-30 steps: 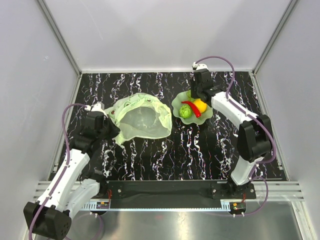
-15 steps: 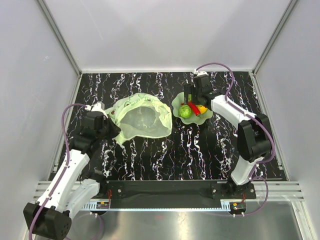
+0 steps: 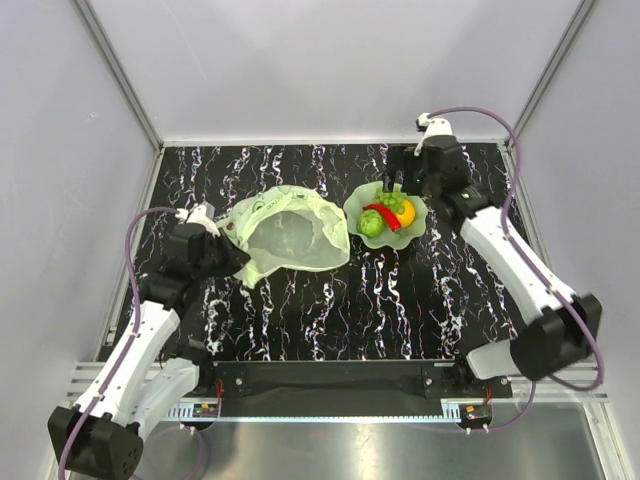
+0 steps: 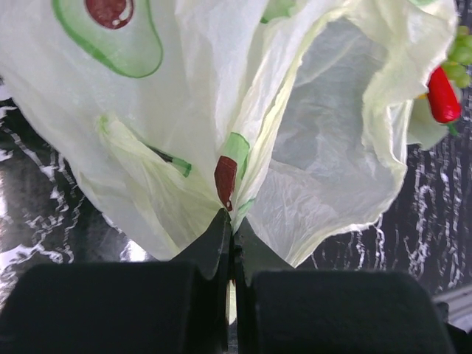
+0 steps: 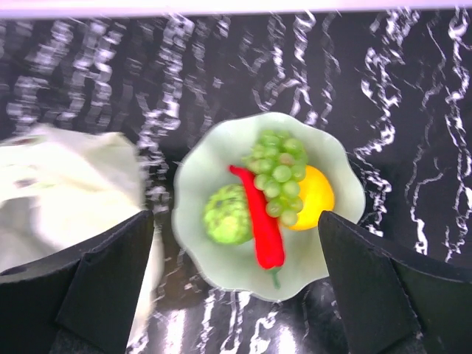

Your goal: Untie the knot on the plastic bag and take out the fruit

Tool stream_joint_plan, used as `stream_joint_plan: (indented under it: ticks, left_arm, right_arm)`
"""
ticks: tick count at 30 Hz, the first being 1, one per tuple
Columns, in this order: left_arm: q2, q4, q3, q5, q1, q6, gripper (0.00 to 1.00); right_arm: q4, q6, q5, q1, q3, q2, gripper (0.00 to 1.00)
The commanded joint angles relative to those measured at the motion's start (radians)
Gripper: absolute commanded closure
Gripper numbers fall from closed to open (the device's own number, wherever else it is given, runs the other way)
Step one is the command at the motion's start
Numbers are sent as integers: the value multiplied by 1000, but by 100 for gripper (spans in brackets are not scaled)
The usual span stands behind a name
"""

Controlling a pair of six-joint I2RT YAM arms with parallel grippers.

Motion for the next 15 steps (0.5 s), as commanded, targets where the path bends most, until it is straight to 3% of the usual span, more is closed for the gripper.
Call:
stream_joint_plan:
  ticks: [1,6,9,10,12,14,15]
  left_arm:
    - [-15,142,3,109,5,10,100]
    - [34,141,89,25,5,76,97]
    - [73,116,118,55,5,126,82]
    - [76,128,120,81,5,139,75]
    - [62,150,109,142,5,157,50]
    - [39,177,94,164,5,162,34]
    - [13,183,89,181,5,171,10]
  right_arm:
    - [-49,22,-100,-4,24,-116,0]
    - [-56,73,-295,-4,-87,-287,0]
    - [-74,102,-422,-2,-159,-377,0]
    - [-86,110,-438,-5,-180,-400,0]
    - [-100,134,-473,-4,-205,-484,0]
    - [-82,160,-479,-4,-259,-597,0]
    - [-80,166,-479,-4,-274,-636,0]
